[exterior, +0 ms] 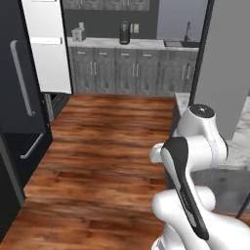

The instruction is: Gather the cucumber and carrot from the fridge and place them on a tray on the dining counter. Then gather the fishs from the fridge and place them on the other tray.

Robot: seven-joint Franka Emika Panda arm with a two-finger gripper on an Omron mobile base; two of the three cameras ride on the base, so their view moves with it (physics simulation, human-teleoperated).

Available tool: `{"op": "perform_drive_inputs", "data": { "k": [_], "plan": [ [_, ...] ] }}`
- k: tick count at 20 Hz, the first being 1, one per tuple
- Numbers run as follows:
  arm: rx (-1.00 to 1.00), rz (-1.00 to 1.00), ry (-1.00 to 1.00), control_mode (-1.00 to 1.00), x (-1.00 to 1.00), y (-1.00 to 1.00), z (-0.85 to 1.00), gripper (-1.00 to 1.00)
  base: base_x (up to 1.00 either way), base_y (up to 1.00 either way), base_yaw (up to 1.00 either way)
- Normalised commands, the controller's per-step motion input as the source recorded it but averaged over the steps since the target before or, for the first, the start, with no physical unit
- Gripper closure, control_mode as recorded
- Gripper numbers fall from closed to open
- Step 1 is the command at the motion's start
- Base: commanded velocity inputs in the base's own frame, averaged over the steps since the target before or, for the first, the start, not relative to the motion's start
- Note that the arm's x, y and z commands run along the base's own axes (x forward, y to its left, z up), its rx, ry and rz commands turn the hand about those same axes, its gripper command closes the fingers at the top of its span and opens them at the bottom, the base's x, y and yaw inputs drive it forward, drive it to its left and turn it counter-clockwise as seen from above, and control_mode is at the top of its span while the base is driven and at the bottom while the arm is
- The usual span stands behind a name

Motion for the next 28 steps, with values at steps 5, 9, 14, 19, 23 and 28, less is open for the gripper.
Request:
{"op": "perform_drive_inputs", "data": {
  "k": [5,9,14,19,23,28],
  "plan": [
    [0.0,0.0,0.0,1.0,0.0,0.0,0.0,-1.0,0.68,0.28,-0.06],
    [0.0,0.0,0.0,1.0,0.0,0.0,0.0,-1.0,0.73,0.43,-0.11],
    [0.0,0.0,0.0,1.0,0.0,0.0,0.0,-1.0,0.75,0.45,-0.12],
    [0.0,0.0,0.0,1.0,0.0,0.0,0.0,-1.0,0.77,0.4,-0.1],
    [0.0,0.0,0.0,1.0,0.0,0.0,0.0,-1.0,0.81,0.26,-0.04],
    [0.0,0.0,0.0,1.0,0.0,0.0,0.0,-1.0,0.86,0.13,0.01]
  ]
}}
